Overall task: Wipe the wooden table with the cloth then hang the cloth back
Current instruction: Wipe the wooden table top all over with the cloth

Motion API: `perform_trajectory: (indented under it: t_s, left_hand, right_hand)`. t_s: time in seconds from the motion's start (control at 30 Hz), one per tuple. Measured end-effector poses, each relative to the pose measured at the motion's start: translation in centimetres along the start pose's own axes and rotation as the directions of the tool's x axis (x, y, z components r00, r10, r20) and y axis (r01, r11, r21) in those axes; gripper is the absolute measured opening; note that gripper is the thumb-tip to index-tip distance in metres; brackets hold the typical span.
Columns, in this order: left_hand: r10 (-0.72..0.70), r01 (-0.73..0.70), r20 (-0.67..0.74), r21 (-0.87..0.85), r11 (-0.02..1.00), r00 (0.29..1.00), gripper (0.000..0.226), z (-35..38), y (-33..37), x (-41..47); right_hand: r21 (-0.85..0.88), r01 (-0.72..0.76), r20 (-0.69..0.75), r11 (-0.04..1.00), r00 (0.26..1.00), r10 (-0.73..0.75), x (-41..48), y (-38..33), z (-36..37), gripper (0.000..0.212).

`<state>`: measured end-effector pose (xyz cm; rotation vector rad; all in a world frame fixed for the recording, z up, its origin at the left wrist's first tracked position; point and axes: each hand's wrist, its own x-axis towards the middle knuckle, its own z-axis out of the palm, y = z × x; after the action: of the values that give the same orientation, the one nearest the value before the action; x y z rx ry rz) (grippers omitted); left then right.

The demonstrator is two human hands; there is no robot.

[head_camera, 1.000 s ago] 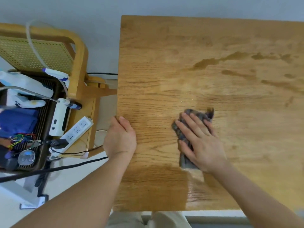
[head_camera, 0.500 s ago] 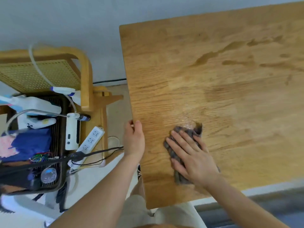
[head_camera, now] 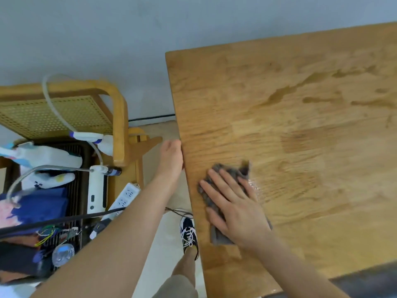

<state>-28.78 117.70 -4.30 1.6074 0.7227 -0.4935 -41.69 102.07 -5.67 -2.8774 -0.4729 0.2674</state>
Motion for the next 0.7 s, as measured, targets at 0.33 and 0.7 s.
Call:
perform_trajectory:
  t_s: [0.33,0.7]
  left_hand:
    - [0.333,-0.2,-0.342,0.37,0.907,0.879,0.028,3.8,0.3,2.4]
    - [0.347,-0.132,-0.366,0.499,0.856,0.863,0.018,4.3,0.8,2.9]
  right_hand:
    - [0.086,-0.392,-0.144,0.916,0.905,0.401,16.8,2.0,-2.0,0.056]
    - [0.008,0.07,-0.064,0.998,0.996,-0.069,13.0,5.3,-2.8,0.049]
